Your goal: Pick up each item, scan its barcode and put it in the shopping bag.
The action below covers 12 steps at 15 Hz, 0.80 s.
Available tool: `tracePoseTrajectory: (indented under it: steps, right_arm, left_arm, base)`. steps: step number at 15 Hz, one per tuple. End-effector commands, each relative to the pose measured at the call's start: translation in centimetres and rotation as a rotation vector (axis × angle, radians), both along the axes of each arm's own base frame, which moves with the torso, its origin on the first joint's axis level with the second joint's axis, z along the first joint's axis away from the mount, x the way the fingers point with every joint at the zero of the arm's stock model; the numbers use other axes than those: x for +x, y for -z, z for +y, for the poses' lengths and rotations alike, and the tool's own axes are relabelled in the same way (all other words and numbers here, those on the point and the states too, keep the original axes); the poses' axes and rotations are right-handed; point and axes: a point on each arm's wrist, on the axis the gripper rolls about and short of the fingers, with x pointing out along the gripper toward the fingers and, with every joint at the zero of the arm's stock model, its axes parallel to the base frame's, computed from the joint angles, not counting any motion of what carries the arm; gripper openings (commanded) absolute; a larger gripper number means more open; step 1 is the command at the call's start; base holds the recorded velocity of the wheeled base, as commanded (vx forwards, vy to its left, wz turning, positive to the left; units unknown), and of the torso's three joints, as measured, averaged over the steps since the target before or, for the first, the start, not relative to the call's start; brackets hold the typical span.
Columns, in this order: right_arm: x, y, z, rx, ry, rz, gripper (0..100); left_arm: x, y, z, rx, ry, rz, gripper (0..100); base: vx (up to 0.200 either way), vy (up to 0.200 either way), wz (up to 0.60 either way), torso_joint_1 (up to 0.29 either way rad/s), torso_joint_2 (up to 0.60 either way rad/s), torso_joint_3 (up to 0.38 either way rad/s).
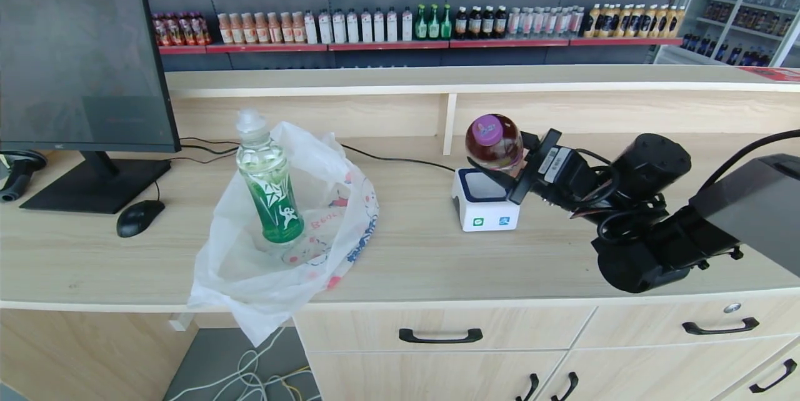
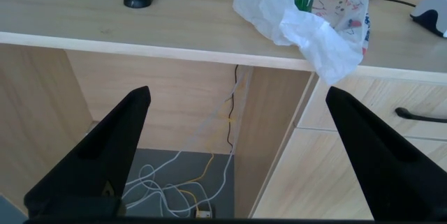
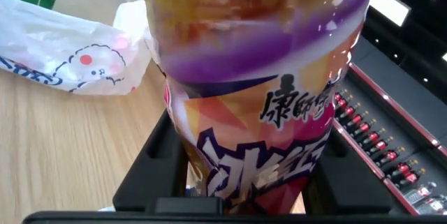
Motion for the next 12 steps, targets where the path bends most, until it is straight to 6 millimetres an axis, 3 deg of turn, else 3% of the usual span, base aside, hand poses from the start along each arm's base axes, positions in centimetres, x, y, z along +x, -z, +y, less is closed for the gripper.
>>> tracePoseTrajectory:
  steps: [1, 6, 12]
  right_arm:
    - [0.8, 0.9, 0.2, -0.007, 0.002, 0.005, 0]
    - [2.4, 1.6, 0.4, 0.0, 0.0, -0.006, 0]
    - [2.7, 2.0, -0.4, -0.004, 0.019, 0.0, 0]
  left_arm:
    - [0.0, 0.0, 0.0, 0.0, -0.001, -0.001, 100]
    - [0.0, 0.0, 0.0, 0.0, -0.001, 0.001, 100]
    - [0.0, 0.0, 0.0, -0.002, -0.001, 0.001, 100]
  base:
    - [0.0, 0.0, 0.0, 0.0, 0.0, 0.0]
    - [0.0, 0.0, 0.0, 0.0, 0.0, 0.0]
    - [0.0, 0.0, 0.0, 0.0, 0.0, 0.0]
